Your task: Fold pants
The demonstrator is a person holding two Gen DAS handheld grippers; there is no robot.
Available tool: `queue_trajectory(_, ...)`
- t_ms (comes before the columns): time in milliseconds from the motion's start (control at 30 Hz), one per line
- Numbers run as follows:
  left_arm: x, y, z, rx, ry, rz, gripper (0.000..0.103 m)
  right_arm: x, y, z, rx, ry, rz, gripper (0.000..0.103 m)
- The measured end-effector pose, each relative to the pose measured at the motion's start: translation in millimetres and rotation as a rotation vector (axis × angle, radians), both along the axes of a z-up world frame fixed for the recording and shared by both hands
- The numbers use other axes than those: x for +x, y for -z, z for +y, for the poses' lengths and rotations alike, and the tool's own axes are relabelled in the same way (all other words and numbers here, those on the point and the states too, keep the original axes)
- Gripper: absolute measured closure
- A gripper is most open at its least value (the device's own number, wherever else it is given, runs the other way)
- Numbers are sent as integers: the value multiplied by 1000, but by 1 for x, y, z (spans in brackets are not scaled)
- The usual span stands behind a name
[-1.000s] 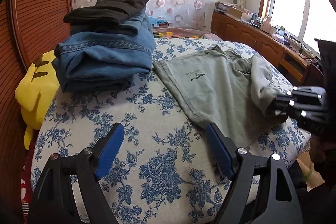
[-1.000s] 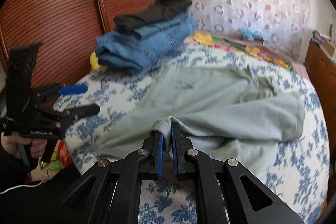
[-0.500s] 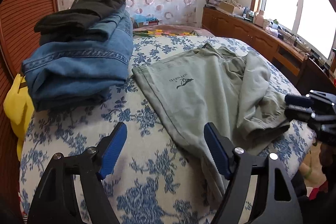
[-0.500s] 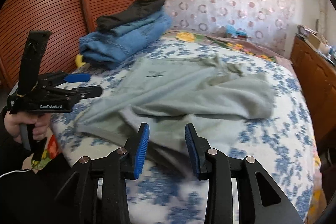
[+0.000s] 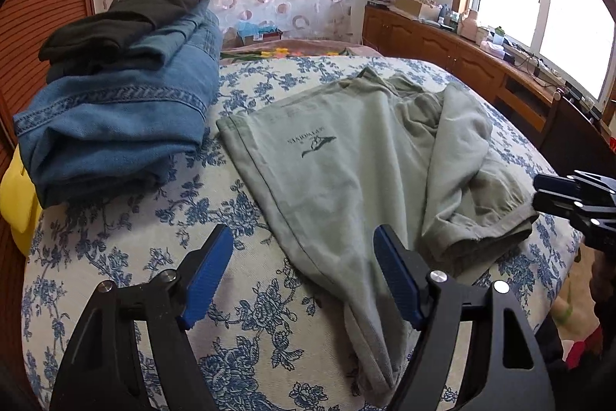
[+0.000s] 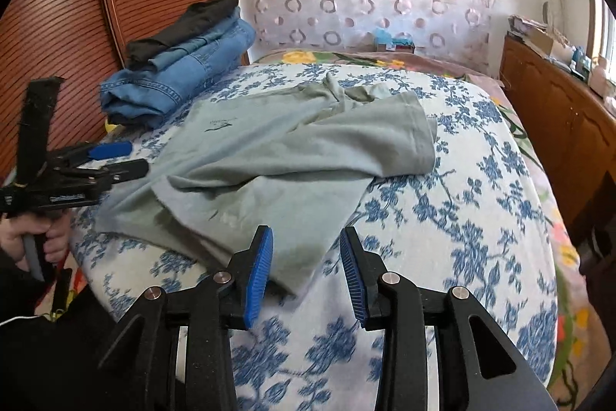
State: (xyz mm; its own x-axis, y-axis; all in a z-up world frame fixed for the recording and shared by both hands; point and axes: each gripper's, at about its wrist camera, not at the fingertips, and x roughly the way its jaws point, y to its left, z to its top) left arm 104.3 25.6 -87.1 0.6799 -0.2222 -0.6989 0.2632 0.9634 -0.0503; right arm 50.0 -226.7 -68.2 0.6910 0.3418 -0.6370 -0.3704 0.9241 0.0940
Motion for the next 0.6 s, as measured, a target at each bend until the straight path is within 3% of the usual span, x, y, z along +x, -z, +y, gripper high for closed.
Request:
queue_trajectory(233, -1, 6, 3, -8, -4, 11, 26, -23, 3, 0, -26, -19, 4, 53)
queue_trajectory(533, 0, 9, 2, 12, -5, 15, 26, 2, 16, 18, -50, 20, 17, 52)
queue_trajectory(600, 1, 10, 2, 14, -7, 16, 26, 2, 15, 17, -47, 19, 10, 58)
